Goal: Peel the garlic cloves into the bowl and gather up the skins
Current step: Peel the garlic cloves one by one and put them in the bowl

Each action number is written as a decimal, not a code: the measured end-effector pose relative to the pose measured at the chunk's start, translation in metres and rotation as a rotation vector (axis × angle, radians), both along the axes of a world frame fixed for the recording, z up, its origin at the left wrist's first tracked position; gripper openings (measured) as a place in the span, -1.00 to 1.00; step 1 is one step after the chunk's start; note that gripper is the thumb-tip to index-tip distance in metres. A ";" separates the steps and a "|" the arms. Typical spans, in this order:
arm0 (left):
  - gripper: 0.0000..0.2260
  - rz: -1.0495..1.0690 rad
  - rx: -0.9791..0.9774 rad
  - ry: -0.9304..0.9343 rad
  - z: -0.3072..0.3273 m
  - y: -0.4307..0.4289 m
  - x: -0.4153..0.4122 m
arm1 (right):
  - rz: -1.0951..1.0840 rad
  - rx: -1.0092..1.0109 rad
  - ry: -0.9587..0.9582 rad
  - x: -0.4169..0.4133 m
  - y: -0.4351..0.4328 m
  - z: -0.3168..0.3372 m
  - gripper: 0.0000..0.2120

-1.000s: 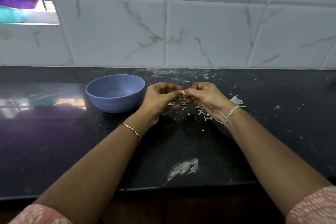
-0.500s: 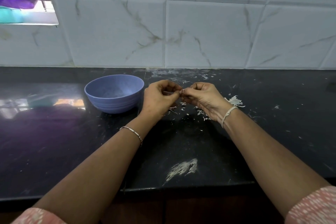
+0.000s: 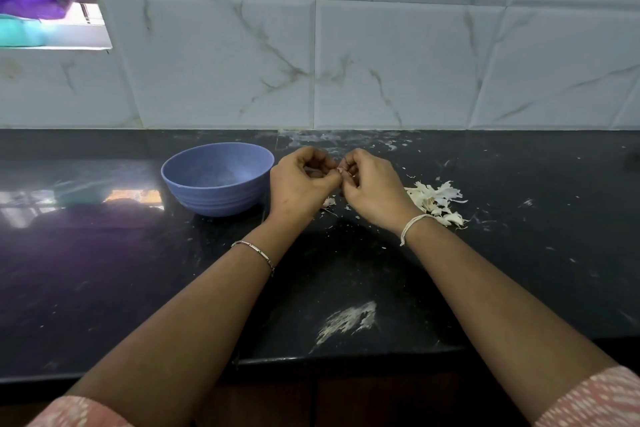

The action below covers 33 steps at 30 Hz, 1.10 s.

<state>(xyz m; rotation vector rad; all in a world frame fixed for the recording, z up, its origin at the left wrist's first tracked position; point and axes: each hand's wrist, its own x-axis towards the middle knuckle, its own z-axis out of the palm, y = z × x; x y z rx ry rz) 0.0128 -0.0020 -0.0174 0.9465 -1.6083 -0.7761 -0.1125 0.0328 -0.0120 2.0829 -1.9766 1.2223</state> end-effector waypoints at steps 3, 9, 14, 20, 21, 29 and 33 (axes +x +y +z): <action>-0.89 0.004 0.017 0.066 0.002 0.001 0.000 | -0.049 0.040 0.068 -0.002 0.001 0.000 -0.92; -0.87 -0.141 0.176 0.318 0.001 0.000 0.000 | -0.183 0.147 0.219 -0.039 0.008 0.005 -0.87; -0.88 -0.240 0.231 0.388 0.004 0.004 0.002 | -0.295 0.112 0.199 -0.050 0.013 0.013 -0.72; -0.86 -0.195 0.177 0.312 0.006 0.006 -0.001 | -0.150 0.097 0.161 -0.046 0.007 0.005 -0.89; -0.85 -0.183 0.146 0.284 0.007 0.006 -0.001 | -0.159 0.099 0.189 -0.042 0.006 0.004 -0.84; -0.88 0.061 -0.326 0.039 0.044 0.011 0.031 | -0.084 0.146 0.658 -0.005 -0.007 -0.013 -0.71; -0.92 0.302 -0.338 -0.283 0.071 -0.009 0.080 | -0.200 0.140 0.660 -0.017 -0.004 -0.008 -0.77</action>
